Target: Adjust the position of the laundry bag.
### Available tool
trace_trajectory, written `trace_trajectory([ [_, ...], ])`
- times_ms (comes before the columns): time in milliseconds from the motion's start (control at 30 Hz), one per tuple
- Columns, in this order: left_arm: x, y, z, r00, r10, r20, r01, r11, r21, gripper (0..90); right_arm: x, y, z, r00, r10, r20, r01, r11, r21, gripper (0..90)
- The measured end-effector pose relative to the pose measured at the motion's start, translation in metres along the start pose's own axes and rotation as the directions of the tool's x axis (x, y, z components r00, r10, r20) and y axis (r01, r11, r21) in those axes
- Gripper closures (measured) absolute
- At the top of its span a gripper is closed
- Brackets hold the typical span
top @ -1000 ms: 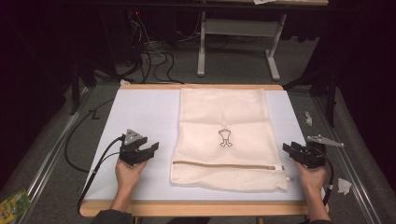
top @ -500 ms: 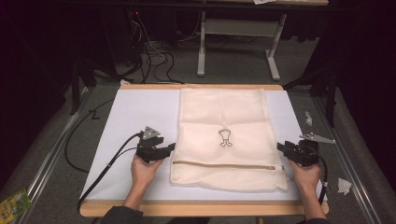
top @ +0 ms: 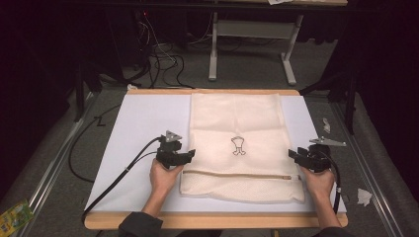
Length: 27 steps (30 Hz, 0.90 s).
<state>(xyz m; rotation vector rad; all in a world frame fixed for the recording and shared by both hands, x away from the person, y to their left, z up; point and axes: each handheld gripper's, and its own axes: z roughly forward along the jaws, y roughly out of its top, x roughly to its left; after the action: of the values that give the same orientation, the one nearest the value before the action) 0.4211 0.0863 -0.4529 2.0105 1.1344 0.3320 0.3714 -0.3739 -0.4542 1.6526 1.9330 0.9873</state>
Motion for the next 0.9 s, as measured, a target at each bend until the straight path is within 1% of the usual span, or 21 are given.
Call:
trace_trajectory([
  [33,0.000,0.000,0.000,1.0000,0.000,0.000,0.000,1.0000,0.000,38.5,0.000,0.000,0.000,1.0000,0.000,0.000,0.000,1.000,0.000,53.9],
  [67,-0.002,0.001,0.005,0.9998,-0.016,0.012,0.015,0.9999,0.006,38.6,0.000,0.000,0.003,1.0000,-0.001,0.002,0.001,1.000,0.009,53.5],
  [133,-0.003,0.001,0.010,0.9999,-0.009,-0.006,0.010,0.9996,0.026,38.6,-0.001,0.000,0.004,1.0000,0.004,0.006,-0.004,1.000,0.019,53.2],
  [167,-0.003,0.001,0.010,0.9999,-0.009,-0.006,0.010,0.9996,0.026,38.6,-0.001,0.000,0.004,1.0000,0.004,0.006,-0.004,1.000,0.019,53.2],
  [200,-0.005,0.001,0.014,1.0000,-0.008,-0.005,0.009,0.9992,0.040,38.6,-0.001,0.000,0.005,0.9999,0.008,0.009,-0.008,1.000,0.023,53.1],
  [267,-0.006,0.001,0.018,0.9999,-0.006,-0.014,0.006,0.9988,0.049,38.7,-0.002,0.000,0.006,0.9999,0.010,0.011,-0.011,1.000,0.027,53.0],
  [400,-0.006,0.001,0.026,0.9994,-0.021,-0.028,0.023,0.9971,0.072,39.4,-0.003,0.000,0.009,0.9998,0.016,0.012,-0.017,0.999,0.038,53.2],
  [433,-0.006,0.000,0.028,0.9993,-0.022,-0.029,0.024,0.9969,0.075,39.8,-0.003,0.000,0.010,0.9997,0.019,0.012,-0.019,0.999,0.044,54.4],
  [500,-0.006,0.000,0.031,0.9990,-0.035,-0.028,0.037,0.9964,0.076,43.3,-0.003,0.000,0.012,0.9998,0.022,0.002,-0.022,0.998,0.054,57.3],
  [567,-0.006,0.000,0.032,0.9984,-0.040,-0.039,0.043,0.9966,0.071,45.0,-0.003,0.000,0.013,0.9997,0.024,-0.005,-0.023,0.998,0.062,59.4],
  [633,-0.006,0.000,0.032,0.9980,-0.048,-0.042,0.051,0.9963,0.069,47.5,-0.003,0.001,0.015,0.9995,0.030,-0.008,-0.029,0.997,0.077,61.6],
  [667,-0.005,0.001,0.032,0.9978,-0.050,-0.043,0.053,0.9961,0.071,48.8,-0.003,0.001,0.016,0.9996,0.025,-0.009,-0.024,0.996,0.083,62.7],
  [767,-0.005,0.001,0.032,0.9976,-0.050,-0.048,0.053,0.9960,0.072,52.5,-0.002,0.003,0.018,0.9995,0.028,-0.013,-0.026,0.995,0.093,65.4],
  [800,-0.005,0.001,0.032,0.9976,-0.048,-0.050,0.051,0.9961,0.072,54.4,-0.001,0.004,0.020,0.9995,0.025,-0.017,-0.023,0.994,0.105,66.7],
  [867,-0.004,0.001,0.032,0.9977,-0.042,-0.054,0.046,0.9962,0.073,57.7,0.001,0.004,0.022,0.9997,0.018,-0.017,-0.016,0.992,0.122,71.3],
  [900,-0.004,0.001,0.032,0.9977,-0.042,-0.054,0.046,0.9962,0.073,59.6,0.001,0.004,0.022,0.9997,0.018,-0.017,-0.016,0.992,0.122,71.3],
])
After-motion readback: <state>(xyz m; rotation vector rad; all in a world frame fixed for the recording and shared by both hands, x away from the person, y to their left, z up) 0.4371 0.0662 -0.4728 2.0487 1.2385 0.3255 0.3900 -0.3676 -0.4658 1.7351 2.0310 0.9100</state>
